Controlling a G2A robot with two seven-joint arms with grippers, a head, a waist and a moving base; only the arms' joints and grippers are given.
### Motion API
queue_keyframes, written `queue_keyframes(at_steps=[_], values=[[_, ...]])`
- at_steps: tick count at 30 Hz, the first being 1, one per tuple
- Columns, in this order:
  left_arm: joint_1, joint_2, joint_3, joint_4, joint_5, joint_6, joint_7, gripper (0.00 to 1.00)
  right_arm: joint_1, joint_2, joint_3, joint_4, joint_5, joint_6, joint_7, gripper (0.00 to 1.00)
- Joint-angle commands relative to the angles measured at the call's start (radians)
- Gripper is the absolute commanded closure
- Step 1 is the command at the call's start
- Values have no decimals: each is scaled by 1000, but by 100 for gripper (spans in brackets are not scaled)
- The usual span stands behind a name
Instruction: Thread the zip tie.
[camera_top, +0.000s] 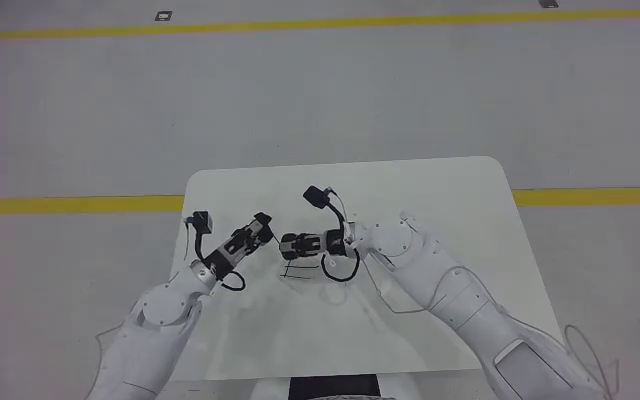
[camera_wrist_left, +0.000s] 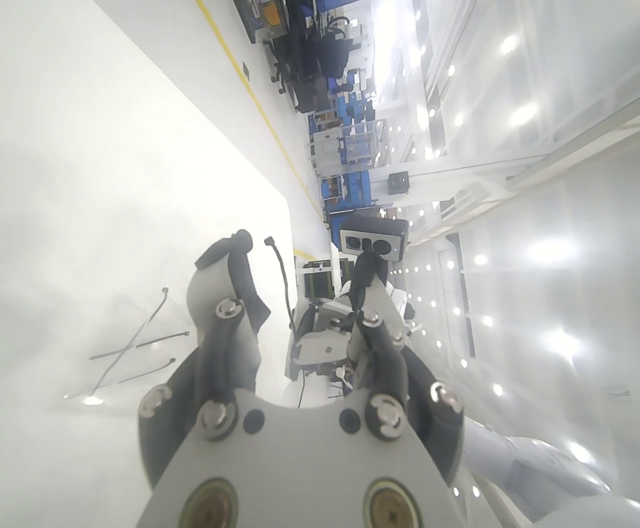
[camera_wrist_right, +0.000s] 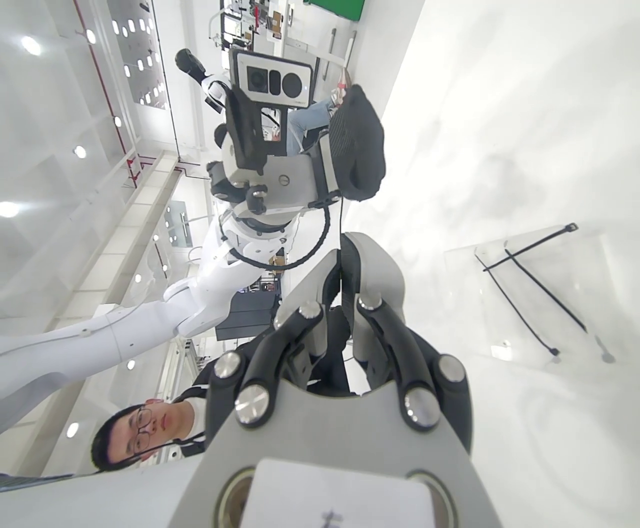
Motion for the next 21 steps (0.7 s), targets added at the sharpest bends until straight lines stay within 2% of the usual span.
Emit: queue_keyframes(at_steps=[1,21], values=[[2,0,4,0,-4,0,-8,64,-1,-1,2,2,2,0,-10,100],[0,-4,19,3,18,0,-12,80,-1,-6,3,7,12,7,-3,100]])
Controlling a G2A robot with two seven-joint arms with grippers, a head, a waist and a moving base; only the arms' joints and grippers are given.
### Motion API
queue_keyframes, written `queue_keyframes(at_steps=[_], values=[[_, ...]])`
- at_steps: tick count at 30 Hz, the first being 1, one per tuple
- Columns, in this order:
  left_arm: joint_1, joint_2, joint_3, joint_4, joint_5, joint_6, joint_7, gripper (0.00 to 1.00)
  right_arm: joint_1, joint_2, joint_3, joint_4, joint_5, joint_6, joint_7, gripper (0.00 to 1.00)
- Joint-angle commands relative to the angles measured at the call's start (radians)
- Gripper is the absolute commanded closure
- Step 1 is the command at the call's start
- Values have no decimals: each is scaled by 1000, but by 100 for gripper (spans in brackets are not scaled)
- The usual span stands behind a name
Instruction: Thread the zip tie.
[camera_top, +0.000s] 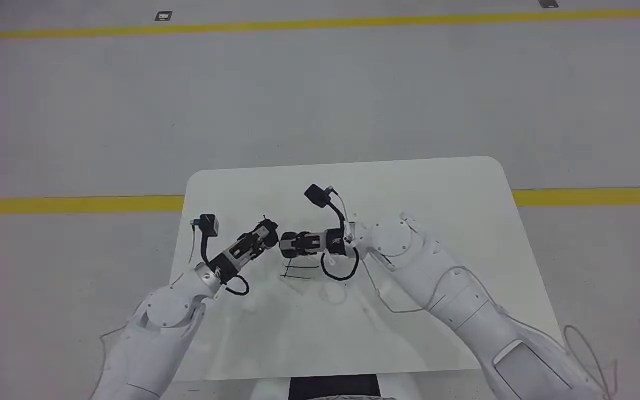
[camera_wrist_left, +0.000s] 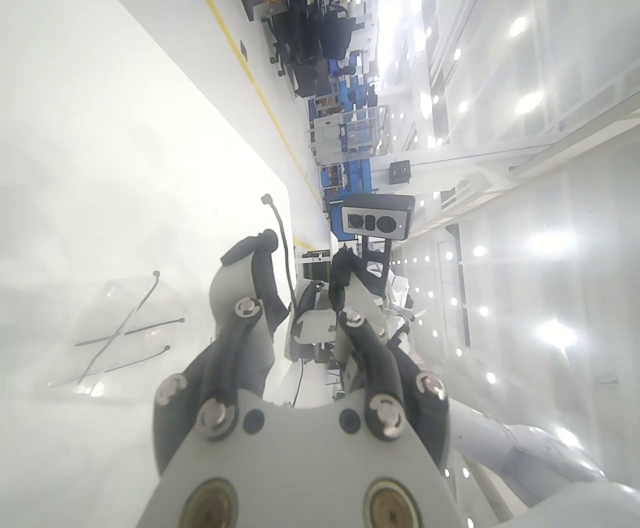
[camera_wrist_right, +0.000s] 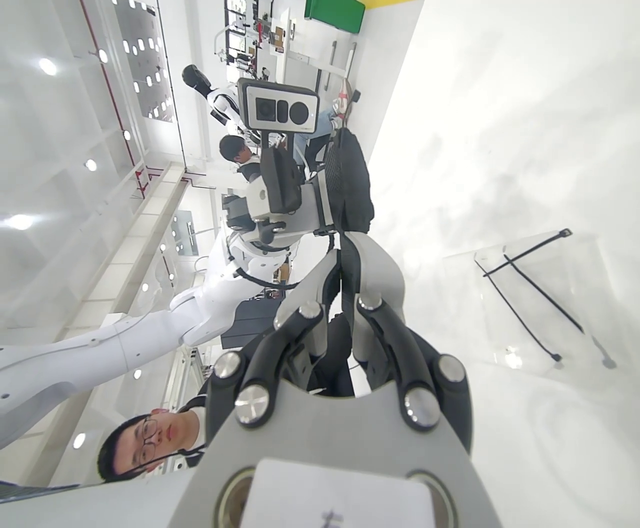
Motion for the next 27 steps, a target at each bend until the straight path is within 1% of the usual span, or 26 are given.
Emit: queue_keyframes(at_steps=[1,2,9,21,25,27], values=[[-1,0,1,1,2,0,0,80,1,-1,-1,1,1,0,3,100],[-1,0,1,1,2,0,1,83,2,-1,-1,2,2,0,5,100],[-3,-1,3,4,5,0,0,91,5,-4,-4,8,6,0,10,100],[-9,-2,8,14,12,0,6,90,5,-5,-1,11,9,-9,13,100],[-9,-2,9,14,14,0,9,94,4,-5,0,12,9,-7,15,100],[-9,-2,9,14,15,0,10,100,4,-5,1,12,9,-6,16,100]])
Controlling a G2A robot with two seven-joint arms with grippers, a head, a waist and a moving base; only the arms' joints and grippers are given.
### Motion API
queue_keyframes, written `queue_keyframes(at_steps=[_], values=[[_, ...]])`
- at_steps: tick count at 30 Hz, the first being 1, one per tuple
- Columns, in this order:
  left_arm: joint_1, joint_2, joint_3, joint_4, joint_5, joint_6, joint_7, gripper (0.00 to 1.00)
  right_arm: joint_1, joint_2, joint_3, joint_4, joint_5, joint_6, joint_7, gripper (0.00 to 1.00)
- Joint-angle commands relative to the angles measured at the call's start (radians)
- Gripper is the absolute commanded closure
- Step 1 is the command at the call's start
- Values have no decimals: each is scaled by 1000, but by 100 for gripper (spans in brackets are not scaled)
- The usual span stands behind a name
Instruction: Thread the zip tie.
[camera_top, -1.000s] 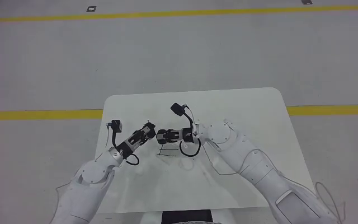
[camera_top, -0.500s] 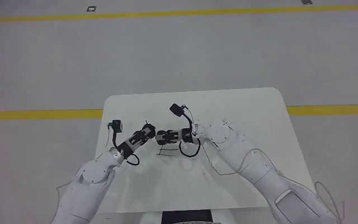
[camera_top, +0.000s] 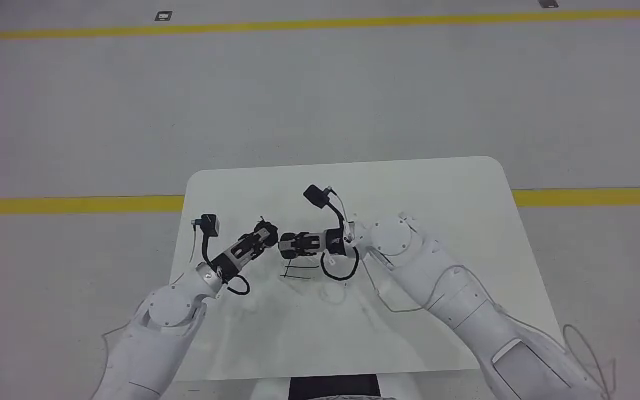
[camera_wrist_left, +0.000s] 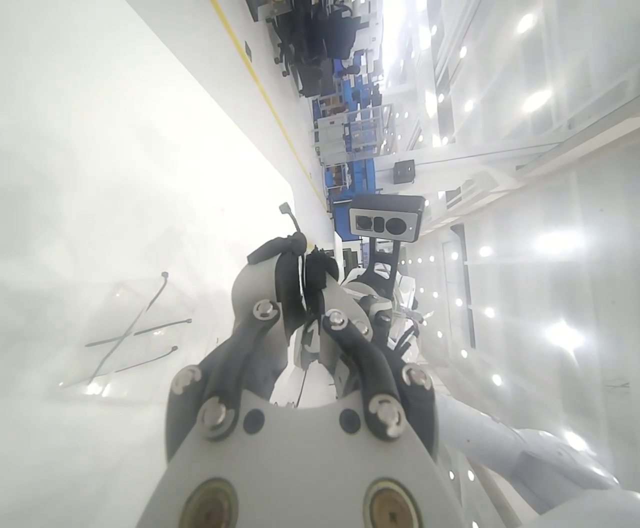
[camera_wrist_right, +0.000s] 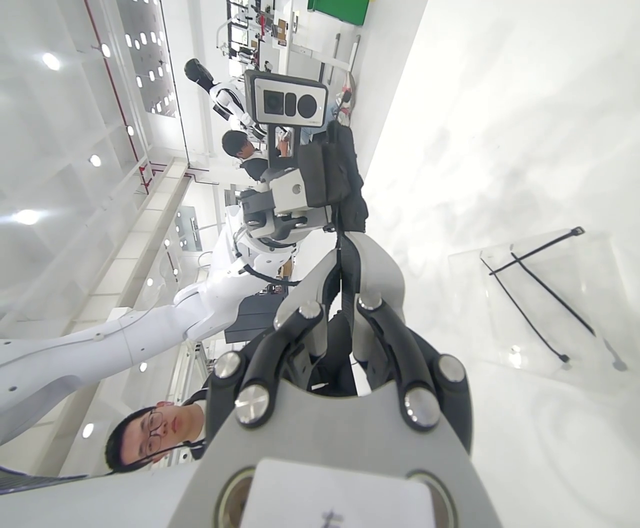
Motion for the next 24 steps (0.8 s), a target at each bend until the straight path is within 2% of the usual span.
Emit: queue_keyframes(at_steps=[1,10,11,12,16,19,21,24], values=[[0,0,0,0,1,0,0,100,0,0,0,0,-1,1,0,100],[3,1,-3,1,-1,0,-4,100,0,-2,-2,4,0,1,2,100],[2,1,-4,2,-2,0,-4,100,0,-2,-2,4,1,0,2,76],[2,1,-6,3,-2,0,-5,100,-1,-2,-1,5,2,0,1,0],[-1,3,-19,8,-22,0,-36,100,-7,1,11,6,0,-5,-8,0],[-7,8,-39,13,-54,0,-123,100,-16,9,34,4,-4,-9,-13,0],[-14,12,-49,13,-76,0,-227,100,-24,15,51,-1,-4,-13,-13,0],[-24,16,-68,22,-103,0,-348,100,-29,22,73,-7,-1,-19,-7,0]])
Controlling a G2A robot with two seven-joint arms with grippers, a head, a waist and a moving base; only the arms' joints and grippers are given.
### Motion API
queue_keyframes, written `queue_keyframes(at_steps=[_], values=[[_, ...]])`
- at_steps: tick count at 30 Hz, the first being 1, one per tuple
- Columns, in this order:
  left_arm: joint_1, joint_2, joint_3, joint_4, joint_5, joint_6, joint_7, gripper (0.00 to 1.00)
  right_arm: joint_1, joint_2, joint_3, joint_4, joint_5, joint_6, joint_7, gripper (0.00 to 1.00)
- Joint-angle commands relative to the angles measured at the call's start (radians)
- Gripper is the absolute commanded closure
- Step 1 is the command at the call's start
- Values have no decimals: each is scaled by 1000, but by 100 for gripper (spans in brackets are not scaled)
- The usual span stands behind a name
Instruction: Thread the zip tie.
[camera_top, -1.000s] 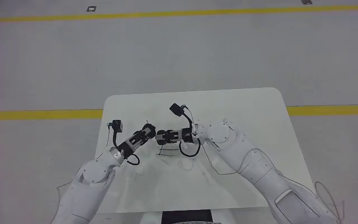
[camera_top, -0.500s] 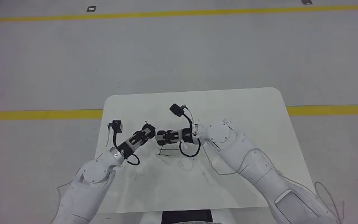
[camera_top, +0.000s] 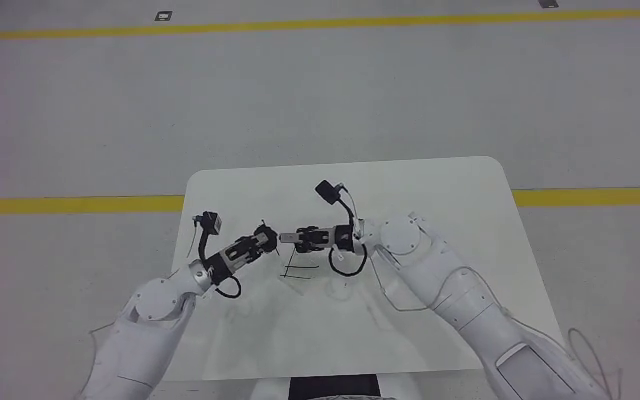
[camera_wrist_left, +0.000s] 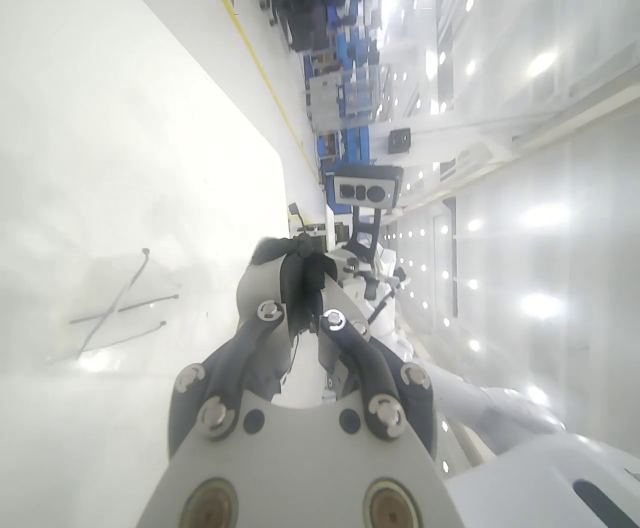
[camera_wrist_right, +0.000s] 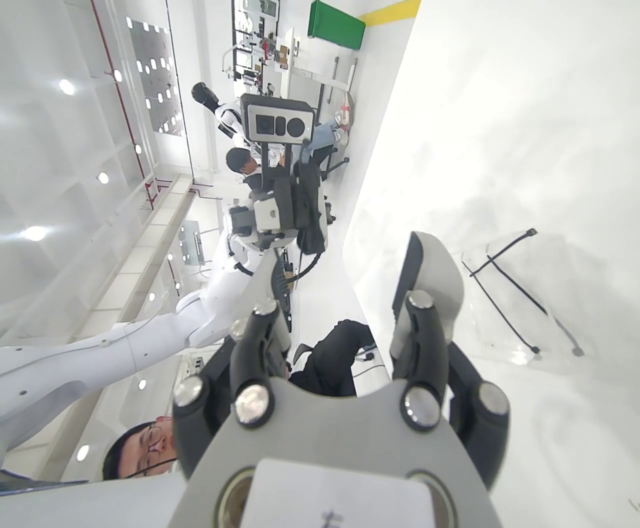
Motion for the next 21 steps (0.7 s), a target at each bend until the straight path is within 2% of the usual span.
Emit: queue_keyframes(at_steps=[1,2,3,5,12,13,14,16,21], values=[[-7,1,-11,7,-16,0,-80,100,0,3,11,-1,2,-5,4,0],[-11,1,-10,10,-21,0,-124,100,2,4,15,0,3,-8,5,0],[-17,2,-12,32,-30,0,-169,100,3,5,24,7,13,-14,-6,0],[-31,2,-16,46,14,0,-172,100,3,5,24,7,13,-14,-6,0],[-31,2,-15,44,16,0,-169,100,3,5,24,7,13,-14,-6,0],[-34,2,-5,37,22,0,-167,100,3,5,24,7,13,-14,-6,0],[-38,2,1,47,14,2,-178,100,3,5,24,7,13,-14,-6,0],[-60,5,1,72,12,0,-215,100,-5,4,24,1,23,-18,-12,0],[-115,13,-27,142,-62,0,-400,100,-1,7,49,26,109,-53,47,0]])
